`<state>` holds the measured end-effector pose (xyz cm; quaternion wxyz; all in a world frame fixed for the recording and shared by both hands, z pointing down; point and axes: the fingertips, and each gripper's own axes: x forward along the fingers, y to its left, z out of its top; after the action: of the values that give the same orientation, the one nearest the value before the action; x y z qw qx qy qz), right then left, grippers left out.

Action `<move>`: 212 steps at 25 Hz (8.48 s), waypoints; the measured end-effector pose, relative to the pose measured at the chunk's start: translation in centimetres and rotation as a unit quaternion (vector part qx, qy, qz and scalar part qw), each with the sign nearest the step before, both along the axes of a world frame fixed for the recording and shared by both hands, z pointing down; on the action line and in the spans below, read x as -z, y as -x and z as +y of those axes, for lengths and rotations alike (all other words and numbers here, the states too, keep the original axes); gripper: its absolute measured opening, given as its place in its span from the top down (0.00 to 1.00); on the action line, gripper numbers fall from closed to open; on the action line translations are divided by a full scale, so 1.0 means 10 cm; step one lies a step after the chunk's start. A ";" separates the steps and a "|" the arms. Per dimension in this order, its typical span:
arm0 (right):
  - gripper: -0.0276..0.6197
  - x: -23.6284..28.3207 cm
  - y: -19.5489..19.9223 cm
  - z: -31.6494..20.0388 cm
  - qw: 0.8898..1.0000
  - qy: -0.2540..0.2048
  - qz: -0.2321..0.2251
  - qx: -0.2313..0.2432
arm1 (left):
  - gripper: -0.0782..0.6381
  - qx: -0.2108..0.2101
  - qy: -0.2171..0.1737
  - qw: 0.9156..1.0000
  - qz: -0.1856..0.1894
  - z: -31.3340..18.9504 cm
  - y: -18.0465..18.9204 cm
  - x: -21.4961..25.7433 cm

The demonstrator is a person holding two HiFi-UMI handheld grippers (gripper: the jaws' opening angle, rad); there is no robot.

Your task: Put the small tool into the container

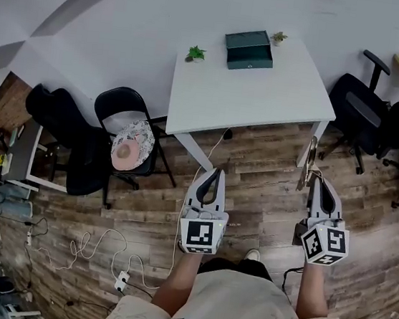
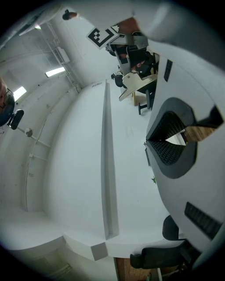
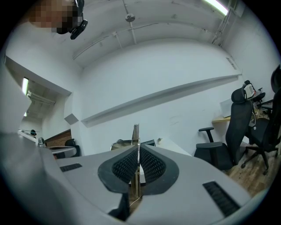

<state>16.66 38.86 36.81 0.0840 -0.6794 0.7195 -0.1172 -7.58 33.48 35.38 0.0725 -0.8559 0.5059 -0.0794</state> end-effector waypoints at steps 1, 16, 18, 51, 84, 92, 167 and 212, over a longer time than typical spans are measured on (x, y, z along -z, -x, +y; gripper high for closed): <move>0.93 0.00 -0.01 0.00 1.000 -0.001 0.000 -0.001 | 0.88 -0.001 0.001 1.000 0.000 0.00 -0.01 -0.01; 0.93 0.07 -0.02 -0.25 1.000 -0.006 0.022 -0.017 | 0.88 -0.022 -0.004 0.999 0.023 -0.30 -0.07 -0.06; 0.93 0.11 0.00 -0.38 0.999 -0.008 0.027 -0.017 | 0.88 -0.020 -0.005 0.999 0.028 -0.43 -0.03 -0.05; 0.93 0.13 0.82 -2.42 0.998 0.021 0.056 0.000 | 0.88 -0.007 0.015 0.999 0.049 -2.46 0.77 -0.15; 0.93 0.07 0.91 -3.44 0.998 0.027 0.059 -0.004 | 0.88 -0.019 0.017 0.998 0.050 -3.53 0.77 -0.24; 0.93 0.04 0.64 -3.99 0.998 0.024 0.042 0.031 | 0.88 0.009 0.011 0.999 0.036 -3.87 0.53 -0.17; 0.93 0.16 -0.33 -6.48 0.989 0.006 0.063 0.134 | 0.88 0.103 -0.005 0.994 0.040 -5.92 -0.47 -0.05; 0.93 -0.73 0.35 -7.32 0.963 0.104 0.165 0.186 | 0.88 0.097 0.078 0.991 0.047 -6.65 -0.10 -0.88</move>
<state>13.21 -34.32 44.10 -0.1301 -0.5484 0.8209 -0.0914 -6.59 -32.98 44.19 -0.0268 -0.8084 0.5819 -0.0851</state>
